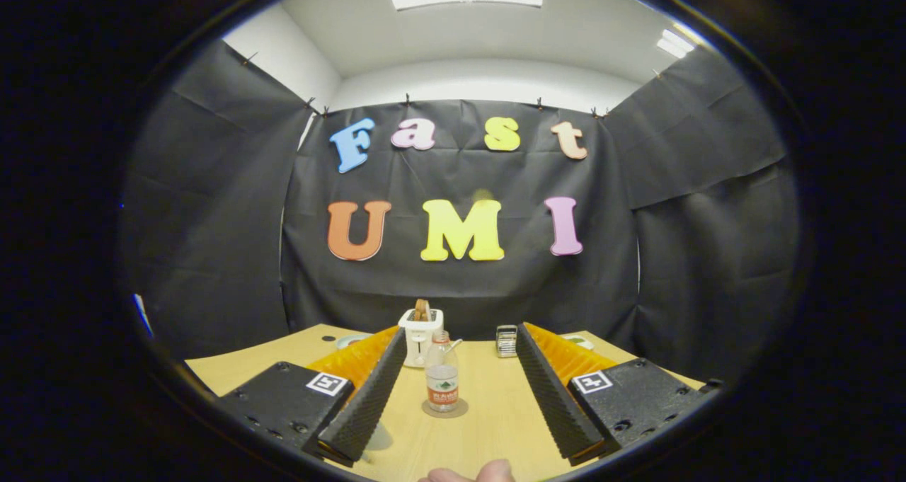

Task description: Take the bottle from table, then pour the juice into the cup, finally place the bottle on the coaster

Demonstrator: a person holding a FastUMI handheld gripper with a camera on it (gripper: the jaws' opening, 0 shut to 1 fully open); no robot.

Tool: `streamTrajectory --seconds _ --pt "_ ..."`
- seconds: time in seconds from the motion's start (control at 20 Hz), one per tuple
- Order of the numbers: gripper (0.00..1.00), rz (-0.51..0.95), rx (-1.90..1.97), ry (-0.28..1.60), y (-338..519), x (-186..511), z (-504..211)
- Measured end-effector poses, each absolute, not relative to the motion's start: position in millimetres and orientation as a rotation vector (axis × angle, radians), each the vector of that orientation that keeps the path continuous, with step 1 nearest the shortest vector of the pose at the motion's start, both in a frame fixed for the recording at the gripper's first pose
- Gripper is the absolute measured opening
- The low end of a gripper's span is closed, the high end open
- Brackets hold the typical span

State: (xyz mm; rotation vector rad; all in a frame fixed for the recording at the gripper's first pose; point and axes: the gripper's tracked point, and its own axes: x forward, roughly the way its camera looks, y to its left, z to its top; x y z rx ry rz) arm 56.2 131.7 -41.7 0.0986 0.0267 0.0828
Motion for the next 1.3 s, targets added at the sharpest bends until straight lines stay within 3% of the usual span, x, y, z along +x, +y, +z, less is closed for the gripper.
streamTrajectory --seconds 1.3 --pt "0.99 0.098 0.09 -0.017 137.5 44.6 -49.6"
